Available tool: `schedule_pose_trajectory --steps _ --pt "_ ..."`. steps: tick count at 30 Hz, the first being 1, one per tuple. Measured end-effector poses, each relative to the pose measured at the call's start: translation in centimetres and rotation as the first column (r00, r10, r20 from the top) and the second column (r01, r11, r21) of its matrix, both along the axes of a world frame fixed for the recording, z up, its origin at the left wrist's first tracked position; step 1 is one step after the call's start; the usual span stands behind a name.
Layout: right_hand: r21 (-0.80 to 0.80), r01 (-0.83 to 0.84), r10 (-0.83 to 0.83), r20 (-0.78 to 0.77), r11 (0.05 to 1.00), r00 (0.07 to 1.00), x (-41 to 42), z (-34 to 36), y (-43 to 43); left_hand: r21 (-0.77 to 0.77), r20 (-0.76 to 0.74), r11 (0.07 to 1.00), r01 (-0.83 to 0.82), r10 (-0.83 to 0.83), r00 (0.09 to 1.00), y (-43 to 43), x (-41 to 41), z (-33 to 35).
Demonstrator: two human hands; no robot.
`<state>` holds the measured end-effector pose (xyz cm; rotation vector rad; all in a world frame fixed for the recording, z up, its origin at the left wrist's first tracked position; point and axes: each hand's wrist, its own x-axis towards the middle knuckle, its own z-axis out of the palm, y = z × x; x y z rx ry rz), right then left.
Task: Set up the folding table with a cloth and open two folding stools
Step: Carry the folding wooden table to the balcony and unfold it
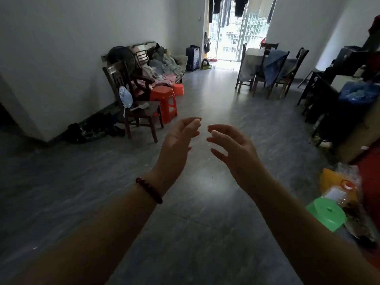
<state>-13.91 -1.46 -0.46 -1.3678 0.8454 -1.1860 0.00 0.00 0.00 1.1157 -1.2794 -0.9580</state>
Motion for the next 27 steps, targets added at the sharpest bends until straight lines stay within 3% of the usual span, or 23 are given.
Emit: schedule_pose_trajectory --steps 4,9,27 --pt "0.028 0.038 -0.038 0.013 0.999 0.999 1.6 -0.6 -3.6 0.002 0.008 1.000 0.016 -0.016 1.000 -3.9 1.7 -0.5" --pt "0.086 0.089 -0.092 0.023 0.992 0.996 0.4 -2.0 -7.9 0.107 -0.132 0.989 0.101 -0.087 0.987 -8.8 0.4 -2.1" --pt "0.217 0.245 -0.287 0.187 0.945 0.939 -13.3 -3.9 -30.3 0.145 -0.138 0.960 0.239 -0.219 0.966 -34.6 -14.5 -3.5"
